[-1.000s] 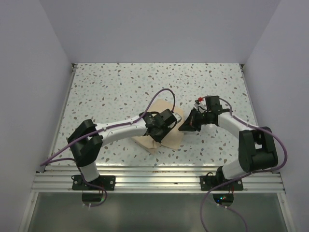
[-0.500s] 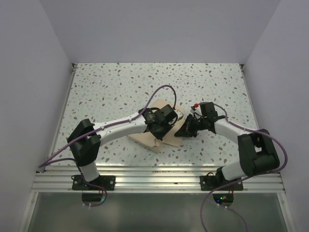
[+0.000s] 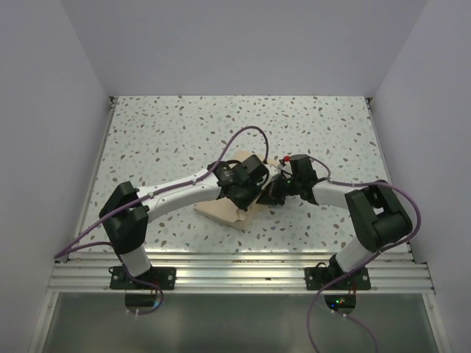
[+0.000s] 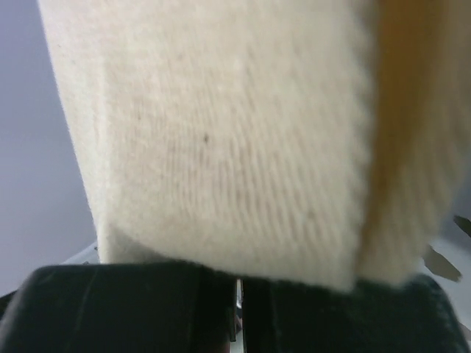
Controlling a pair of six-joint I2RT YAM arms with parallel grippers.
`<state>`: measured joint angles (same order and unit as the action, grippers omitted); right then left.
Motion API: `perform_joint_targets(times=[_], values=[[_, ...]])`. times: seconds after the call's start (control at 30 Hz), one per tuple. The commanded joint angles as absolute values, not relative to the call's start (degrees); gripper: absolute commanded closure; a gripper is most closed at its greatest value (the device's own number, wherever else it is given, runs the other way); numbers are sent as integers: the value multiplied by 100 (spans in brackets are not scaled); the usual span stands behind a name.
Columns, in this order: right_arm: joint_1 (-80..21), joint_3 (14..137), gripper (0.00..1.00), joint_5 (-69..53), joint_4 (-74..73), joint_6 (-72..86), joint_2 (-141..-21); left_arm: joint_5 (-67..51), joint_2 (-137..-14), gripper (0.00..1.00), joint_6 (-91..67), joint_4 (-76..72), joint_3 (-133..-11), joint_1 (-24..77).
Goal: Prepare the surgical pack
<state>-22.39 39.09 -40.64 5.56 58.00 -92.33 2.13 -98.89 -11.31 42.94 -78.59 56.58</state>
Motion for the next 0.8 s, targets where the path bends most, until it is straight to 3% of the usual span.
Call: perform_joint_targets(times=[0.0, 0.4, 0.57, 0.7, 0.77], values=[[-2355, 3868, 100, -3833, 2230, 6626, -9255, -351, -9623, 100, -1011, 3981, -8253, 5704], [-2760, 3542, 100, -2988, 3622, 7453, -10301, -527, -9826, 100, -1011, 3964, -8288, 5704], [-2454, 3656, 100, -3103, 2472, 6593, -9663, -553, -9914, 100, -1037, 4026, -8236, 5704], [-1891, 4217, 100, -2962, -307, 5302, -8878, -694, -9905, 100, -1107, 3929, -7964, 5704], [-1453, 4525, 100, -2979, -1008, 4651, -8702, -764, -9923, 100, -1151, 3911, -7893, 5704]])
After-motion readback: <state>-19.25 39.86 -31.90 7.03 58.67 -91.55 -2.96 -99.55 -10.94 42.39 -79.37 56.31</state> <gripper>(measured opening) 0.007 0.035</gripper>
